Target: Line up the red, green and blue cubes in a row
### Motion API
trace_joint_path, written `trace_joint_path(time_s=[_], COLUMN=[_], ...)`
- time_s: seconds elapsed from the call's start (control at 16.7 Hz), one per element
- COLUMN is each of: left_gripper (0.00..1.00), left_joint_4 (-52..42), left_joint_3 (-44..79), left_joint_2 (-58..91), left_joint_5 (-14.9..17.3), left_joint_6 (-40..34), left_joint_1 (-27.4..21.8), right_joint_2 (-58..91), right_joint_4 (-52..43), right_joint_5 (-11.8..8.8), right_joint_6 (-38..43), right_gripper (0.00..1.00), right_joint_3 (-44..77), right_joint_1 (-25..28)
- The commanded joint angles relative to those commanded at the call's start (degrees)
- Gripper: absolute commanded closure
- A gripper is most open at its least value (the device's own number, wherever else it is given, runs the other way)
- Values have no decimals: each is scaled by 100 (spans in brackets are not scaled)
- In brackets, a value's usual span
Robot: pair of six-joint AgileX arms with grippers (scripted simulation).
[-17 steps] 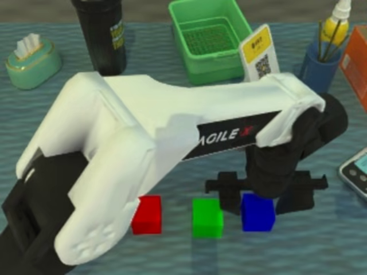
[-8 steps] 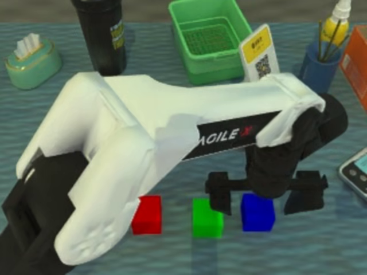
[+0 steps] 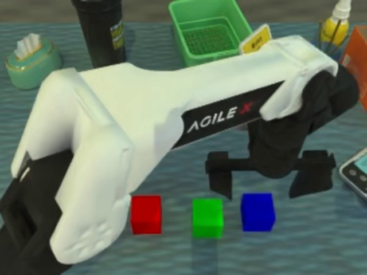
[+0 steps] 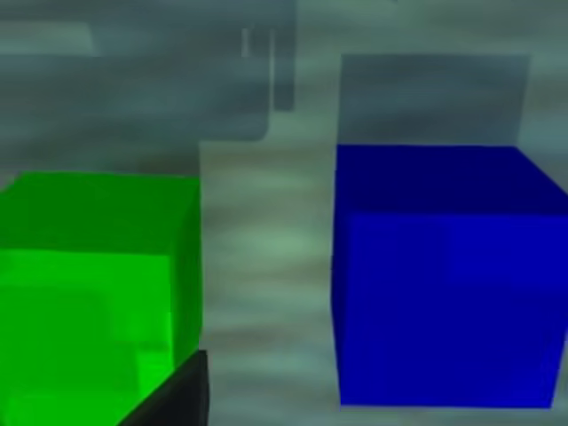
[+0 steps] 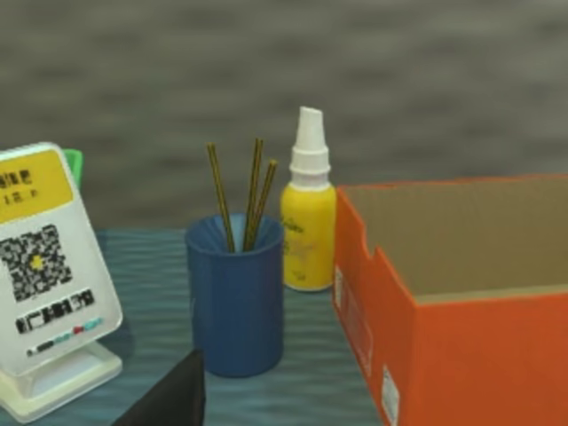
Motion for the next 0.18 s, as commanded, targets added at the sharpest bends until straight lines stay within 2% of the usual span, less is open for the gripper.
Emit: trace_joint_path(time_s=[0.18], left_gripper=[0], left_joint_4=[-333], left_joint_3=[320], left_joint_2=[-65], left_joint_5=[1], left_joint_6=[7], left_joint_1=[30], right_joint_2=[0], right_joint_4=[0], right_joint_5=[0], right_joint_6=[0], right_gripper=[0], right_joint_3=[0], right_joint_1=[0])
